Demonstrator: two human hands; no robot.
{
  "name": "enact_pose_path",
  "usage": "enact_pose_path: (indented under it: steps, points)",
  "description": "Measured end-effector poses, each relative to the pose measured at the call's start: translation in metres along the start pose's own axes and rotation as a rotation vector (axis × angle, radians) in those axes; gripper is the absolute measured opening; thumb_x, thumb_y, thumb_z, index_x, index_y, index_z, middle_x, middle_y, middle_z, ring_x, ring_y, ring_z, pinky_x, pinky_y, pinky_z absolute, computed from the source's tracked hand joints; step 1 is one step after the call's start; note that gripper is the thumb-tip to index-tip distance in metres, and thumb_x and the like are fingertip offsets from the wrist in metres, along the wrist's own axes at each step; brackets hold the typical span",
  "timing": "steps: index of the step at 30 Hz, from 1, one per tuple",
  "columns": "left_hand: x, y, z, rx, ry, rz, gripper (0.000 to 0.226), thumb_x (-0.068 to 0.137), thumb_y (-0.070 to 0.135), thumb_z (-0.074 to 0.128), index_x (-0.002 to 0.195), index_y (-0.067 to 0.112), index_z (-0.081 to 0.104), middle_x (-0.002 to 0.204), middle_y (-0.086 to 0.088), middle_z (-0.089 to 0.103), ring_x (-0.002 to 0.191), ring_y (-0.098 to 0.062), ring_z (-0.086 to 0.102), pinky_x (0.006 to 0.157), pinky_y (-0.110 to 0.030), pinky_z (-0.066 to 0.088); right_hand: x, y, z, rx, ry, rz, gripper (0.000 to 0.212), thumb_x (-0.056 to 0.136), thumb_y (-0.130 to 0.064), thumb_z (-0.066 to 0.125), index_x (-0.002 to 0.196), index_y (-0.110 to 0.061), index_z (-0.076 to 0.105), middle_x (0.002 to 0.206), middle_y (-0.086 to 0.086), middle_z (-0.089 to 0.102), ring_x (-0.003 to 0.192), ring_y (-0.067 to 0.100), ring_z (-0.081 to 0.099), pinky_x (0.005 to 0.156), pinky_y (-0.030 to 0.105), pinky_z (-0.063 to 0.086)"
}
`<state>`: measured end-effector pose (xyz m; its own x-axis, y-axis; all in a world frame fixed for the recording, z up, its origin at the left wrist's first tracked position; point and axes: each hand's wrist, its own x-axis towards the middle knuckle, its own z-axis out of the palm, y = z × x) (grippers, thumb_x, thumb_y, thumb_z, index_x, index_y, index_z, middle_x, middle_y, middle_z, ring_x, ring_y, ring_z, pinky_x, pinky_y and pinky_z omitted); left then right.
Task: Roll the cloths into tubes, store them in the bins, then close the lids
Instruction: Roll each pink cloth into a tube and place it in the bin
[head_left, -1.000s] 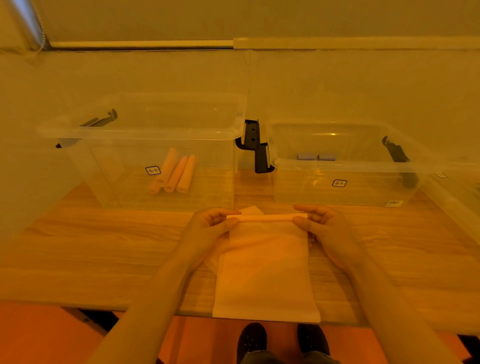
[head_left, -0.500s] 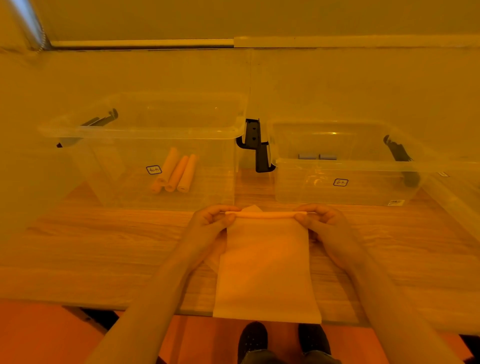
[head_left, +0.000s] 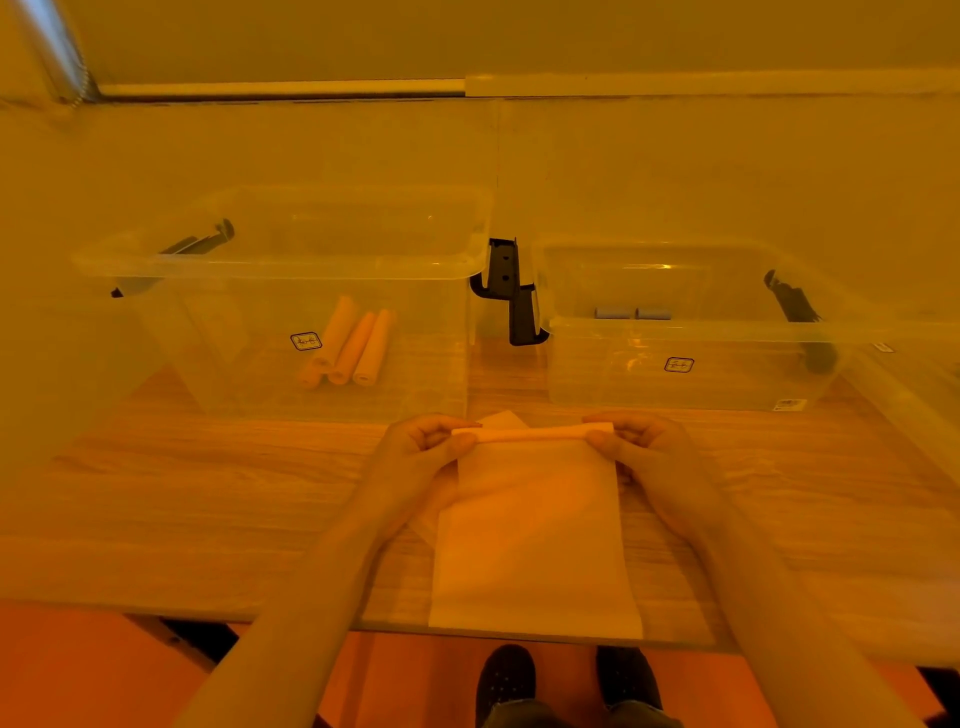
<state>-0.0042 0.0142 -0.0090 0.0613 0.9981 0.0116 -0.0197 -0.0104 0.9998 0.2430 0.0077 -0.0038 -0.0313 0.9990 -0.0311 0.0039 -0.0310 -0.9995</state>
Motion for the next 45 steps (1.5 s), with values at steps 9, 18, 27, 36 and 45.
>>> enact_pose_path:
  steps: [9, 18, 27, 36, 45]
  points:
    - [-0.0001, -0.0001, 0.0005, -0.02, -0.037, 0.012, 0.014, 0.093, 0.01, 0.057, 0.09, 0.019, 0.068, 0.072, -0.003, 0.069, 0.065, -0.018, 0.063, 0.055, -0.03, 0.051, -0.0011, -0.0022, 0.0015, -0.017, -0.022, -0.015, 0.017, 0.09, -0.016, 0.061, 0.105, -0.01, 0.068, 0.087, 0.01, 0.072, 0.068, 0.02, 0.068, 0.055, 0.029, 0.055]
    - [0.0001, 0.0, 0.0014, -0.017, -0.018, 0.024, 0.018, 0.092, 0.007, 0.057, 0.096, 0.017, 0.072, 0.08, 0.004, 0.074, 0.072, -0.009, 0.067, 0.06, -0.021, 0.053, -0.0012, -0.0015, 0.0014, 0.018, 0.006, -0.025, 0.007, 0.086, -0.011, 0.065, 0.092, -0.01, 0.069, 0.068, 0.0, 0.068, 0.052, 0.009, 0.059, 0.045, 0.021, 0.046]
    - [-0.0027, 0.0029, 0.0031, 0.025, -0.036, 0.021, 0.013, 0.092, 0.008, 0.058, 0.093, 0.014, 0.069, 0.07, 0.002, 0.069, 0.06, -0.012, 0.062, 0.049, -0.023, 0.049, -0.0004, -0.0004, 0.0006, 0.002, -0.009, -0.007, 0.015, 0.086, -0.011, 0.065, 0.099, -0.015, 0.071, 0.08, 0.004, 0.073, 0.06, 0.012, 0.065, 0.047, 0.021, 0.049]
    - [0.0003, 0.0001, 0.0003, -0.054, -0.06, 0.028, 0.016, 0.094, 0.006, 0.053, 0.094, 0.015, 0.065, 0.065, 0.002, 0.067, 0.059, -0.009, 0.062, 0.052, -0.024, 0.048, -0.0008, -0.0021, 0.0024, 0.039, -0.031, -0.02, 0.012, 0.088, -0.01, 0.063, 0.097, -0.012, 0.071, 0.078, 0.005, 0.073, 0.061, 0.014, 0.066, 0.048, 0.021, 0.051]
    - [0.0009, 0.0009, 0.0008, -0.097, -0.031, -0.014, 0.02, 0.091, 0.008, 0.057, 0.087, 0.017, 0.074, 0.085, -0.002, 0.074, 0.077, -0.014, 0.067, 0.066, -0.027, 0.055, -0.0005, -0.0015, 0.0007, 0.023, 0.006, -0.018, 0.01, 0.087, -0.012, 0.064, 0.095, -0.009, 0.07, 0.069, -0.001, 0.068, 0.054, 0.008, 0.059, 0.045, 0.021, 0.045]
